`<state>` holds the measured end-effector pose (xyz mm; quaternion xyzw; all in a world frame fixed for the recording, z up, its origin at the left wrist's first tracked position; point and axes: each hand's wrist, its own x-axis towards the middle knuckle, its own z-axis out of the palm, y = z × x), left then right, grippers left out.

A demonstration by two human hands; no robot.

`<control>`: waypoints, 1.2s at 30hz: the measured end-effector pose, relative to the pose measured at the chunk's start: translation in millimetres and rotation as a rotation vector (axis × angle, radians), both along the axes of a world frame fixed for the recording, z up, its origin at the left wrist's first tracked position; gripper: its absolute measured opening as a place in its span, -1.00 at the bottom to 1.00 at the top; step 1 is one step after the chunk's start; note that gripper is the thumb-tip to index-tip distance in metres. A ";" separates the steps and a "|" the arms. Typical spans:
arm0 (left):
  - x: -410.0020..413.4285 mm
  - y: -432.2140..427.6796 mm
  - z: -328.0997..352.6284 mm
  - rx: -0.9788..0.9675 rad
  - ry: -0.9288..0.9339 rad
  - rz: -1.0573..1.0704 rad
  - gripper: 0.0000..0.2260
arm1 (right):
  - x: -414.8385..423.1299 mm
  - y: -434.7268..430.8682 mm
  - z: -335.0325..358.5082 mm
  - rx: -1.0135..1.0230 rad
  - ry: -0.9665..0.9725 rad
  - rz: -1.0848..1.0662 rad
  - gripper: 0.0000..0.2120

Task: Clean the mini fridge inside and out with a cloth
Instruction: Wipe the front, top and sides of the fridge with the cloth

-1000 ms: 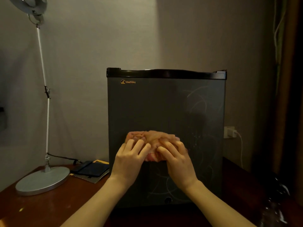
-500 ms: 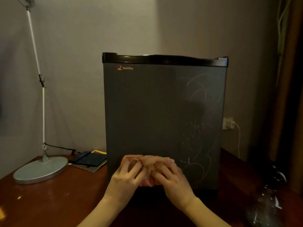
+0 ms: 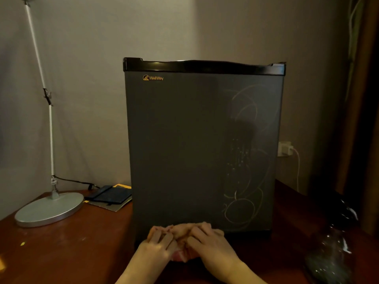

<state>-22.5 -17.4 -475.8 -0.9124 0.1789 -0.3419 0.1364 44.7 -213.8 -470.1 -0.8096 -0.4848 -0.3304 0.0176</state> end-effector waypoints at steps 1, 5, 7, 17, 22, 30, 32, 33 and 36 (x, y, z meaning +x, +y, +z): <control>-0.5 0.2 -1.3 -0.017 0.056 0.007 -0.71 | -1.3 0.6 -1.9 0.008 0.052 0.005 -0.79; -4.2 3.2 2.1 -0.152 0.203 0.080 -0.74 | -8.7 3.9 -1.0 -0.036 0.364 -0.038 -0.70; -8.5 0.7 5.3 -0.246 0.319 0.119 -0.62 | -11.9 4.4 1.7 -0.016 0.408 -0.071 -0.68; -19.8 -22.2 41.0 -0.204 0.458 0.254 -0.76 | -23.6 3.6 14.6 -0.033 0.592 -0.185 -0.55; -33.8 -36.0 25.5 -0.244 0.333 0.224 -0.65 | -41.9 -8.3 8.7 -0.038 0.497 -0.173 -0.52; -38.1 -46.3 46.3 0.020 0.350 0.154 -0.71 | -51.9 -37.2 23.8 -0.062 0.257 -0.063 -0.63; -29.5 -48.4 57.0 0.025 0.262 0.092 -0.71 | -44.2 -48.5 34.4 -0.019 0.128 -0.018 -0.51; -26.4 -50.2 65.9 0.022 0.200 0.067 -0.74 | -39.6 -53.3 42.5 0.024 0.068 -0.015 -0.49; -21.2 -59.9 105.2 0.061 0.158 -0.011 -0.65 | -26.8 -68.6 75.8 0.120 -0.073 0.051 -0.70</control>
